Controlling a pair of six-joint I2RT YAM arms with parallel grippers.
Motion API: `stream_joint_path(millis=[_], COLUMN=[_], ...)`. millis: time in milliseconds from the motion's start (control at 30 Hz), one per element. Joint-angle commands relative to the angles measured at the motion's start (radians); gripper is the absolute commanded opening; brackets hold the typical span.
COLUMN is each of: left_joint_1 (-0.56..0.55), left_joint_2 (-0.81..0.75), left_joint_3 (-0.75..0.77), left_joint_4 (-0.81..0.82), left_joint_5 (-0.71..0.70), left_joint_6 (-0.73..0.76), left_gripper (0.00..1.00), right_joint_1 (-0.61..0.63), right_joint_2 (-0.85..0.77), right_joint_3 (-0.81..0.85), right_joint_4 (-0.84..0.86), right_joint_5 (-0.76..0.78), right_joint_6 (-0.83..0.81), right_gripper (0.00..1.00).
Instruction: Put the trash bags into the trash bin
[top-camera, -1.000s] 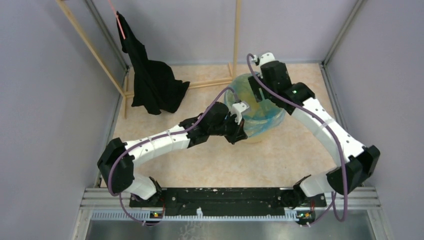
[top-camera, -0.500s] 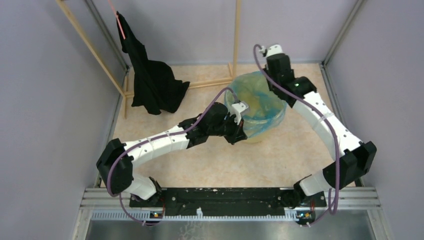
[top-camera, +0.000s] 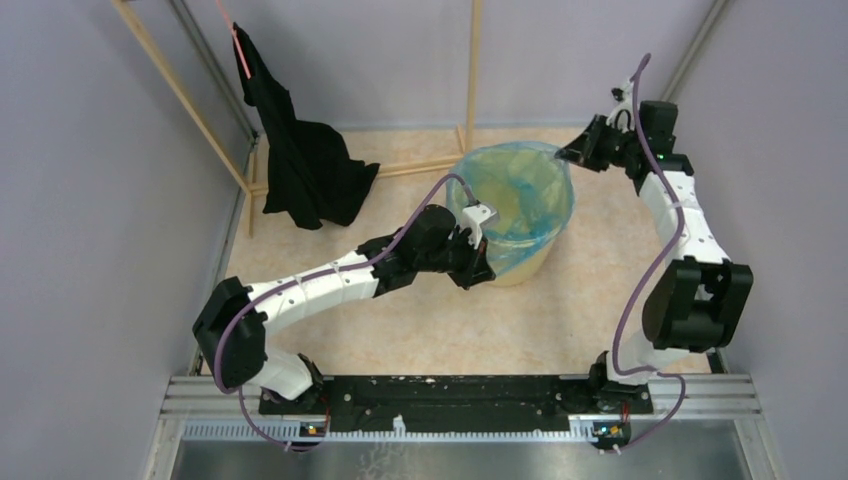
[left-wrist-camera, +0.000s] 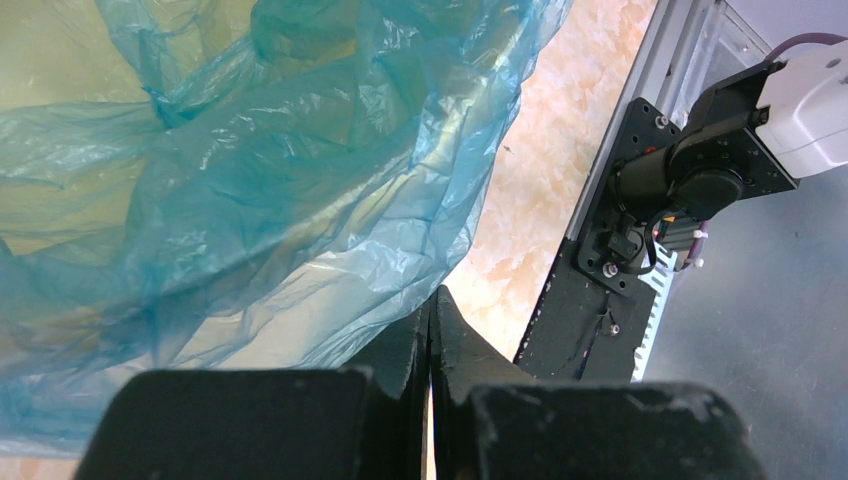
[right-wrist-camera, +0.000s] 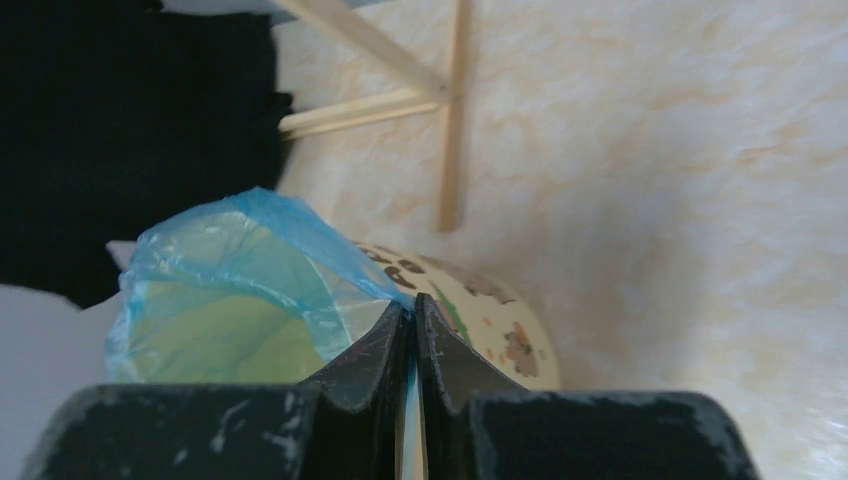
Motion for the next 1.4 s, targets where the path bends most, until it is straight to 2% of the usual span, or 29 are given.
stream_joint_path(millis=[0, 100, 367, 500, 633, 800, 967, 1133, 1233, 1367], left_joint_1=[0.001, 0.001, 0.001, -0.001, 0.0, 0.001, 0.001, 0.0, 0.0, 0.001], left_joint_2=[-0.026, -0.021, 0.015, 0.018, 0.01, 0.023, 0.027, -0.023, -0.073, -0.124], left_joint_3=[0.017, 0.014, 0.014, 0.031, 0.015, -0.028, -0.071, -0.071, -0.071, -0.071], left_joint_4=[0.036, 0.042, 0.052, 0.029, 0.034, 0.045, 0.062, 0.037, 0.023, -0.026], left_joint_5=[0.004, 0.008, 0.008, 0.034, 0.018, -0.008, -0.021, -0.029, -0.031, -0.079], left_joint_6=[-0.008, -0.012, -0.011, -0.014, -0.008, -0.015, -0.031, -0.037, -0.017, 0.004], left_gripper=[0.02, 0.02, 0.01, 0.01, 0.0, 0.0, 0.0, 0.0, 0.15, 0.26], right_joint_1=[-0.02, -0.059, -0.099, -0.099, -0.097, -0.079, -0.044, -0.038, -0.032, -0.026], right_joint_2=[0.024, 0.007, 0.042, -0.006, -0.078, -0.075, -0.056, -0.058, -0.081, -0.098], right_joint_3=[-0.095, -0.171, -0.258, -0.298, -0.282, -0.28, -0.351, -0.346, -0.324, -0.324], right_joint_4=[0.161, 0.252, 0.275, 0.294, 0.212, 0.105, 0.181, 0.179, 0.153, 0.124], right_joint_5=[-0.288, -0.311, -0.304, -0.308, -0.17, 0.0, -0.047, -0.047, -0.005, 0.054], right_joint_6=[0.159, 0.236, 0.205, 0.214, 0.147, -0.001, 0.034, 0.046, 0.031, 0.004], right_gripper=[0.06, 0.06, 0.08, 0.08, 0.09, 0.11, 0.13, 0.16, 0.2, 0.23])
